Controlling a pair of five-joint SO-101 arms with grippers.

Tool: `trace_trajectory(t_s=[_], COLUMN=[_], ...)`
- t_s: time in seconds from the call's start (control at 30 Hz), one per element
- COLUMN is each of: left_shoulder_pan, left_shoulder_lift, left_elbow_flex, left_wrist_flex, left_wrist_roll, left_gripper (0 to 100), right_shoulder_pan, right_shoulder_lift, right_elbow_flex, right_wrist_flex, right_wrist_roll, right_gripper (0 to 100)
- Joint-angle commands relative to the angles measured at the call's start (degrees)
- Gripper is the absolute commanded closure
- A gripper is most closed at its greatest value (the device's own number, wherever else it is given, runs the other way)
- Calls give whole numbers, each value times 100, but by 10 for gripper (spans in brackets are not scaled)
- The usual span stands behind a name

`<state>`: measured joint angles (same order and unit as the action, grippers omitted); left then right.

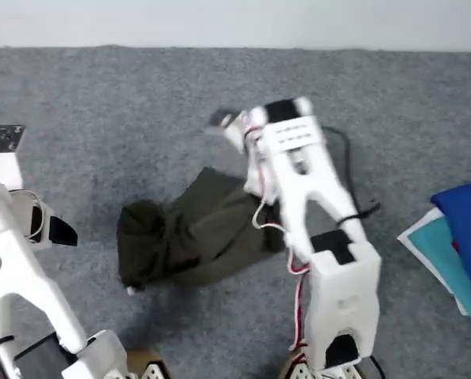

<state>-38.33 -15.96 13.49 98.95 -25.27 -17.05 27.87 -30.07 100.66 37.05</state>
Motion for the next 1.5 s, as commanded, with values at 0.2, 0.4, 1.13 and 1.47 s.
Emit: trace_trajectory(t_s=[0.2,0.4,1.13,1.47], left_shoulder_pan=[220,1380,5055,4492], left_shoulder_lift=[-176,-176,-70,1899], left_elbow_flex=[13,242,3284,1974], left_wrist_flex=[158,141,-3622,-4492], left_wrist_roll=[-105,-62,79,-316], left_gripper=[724,723,724,891], right_shoulder_pan=[1007,1481,2870,2791], right_shoulder_lift=[-1042,-1015,-1033,-998], right_elbow_flex=[-1899,-255,273,273], right_wrist_flex=[242,233,233,233], right_wrist_roll=[-413,-70,62,35], right_gripper=[990,805,688,688])
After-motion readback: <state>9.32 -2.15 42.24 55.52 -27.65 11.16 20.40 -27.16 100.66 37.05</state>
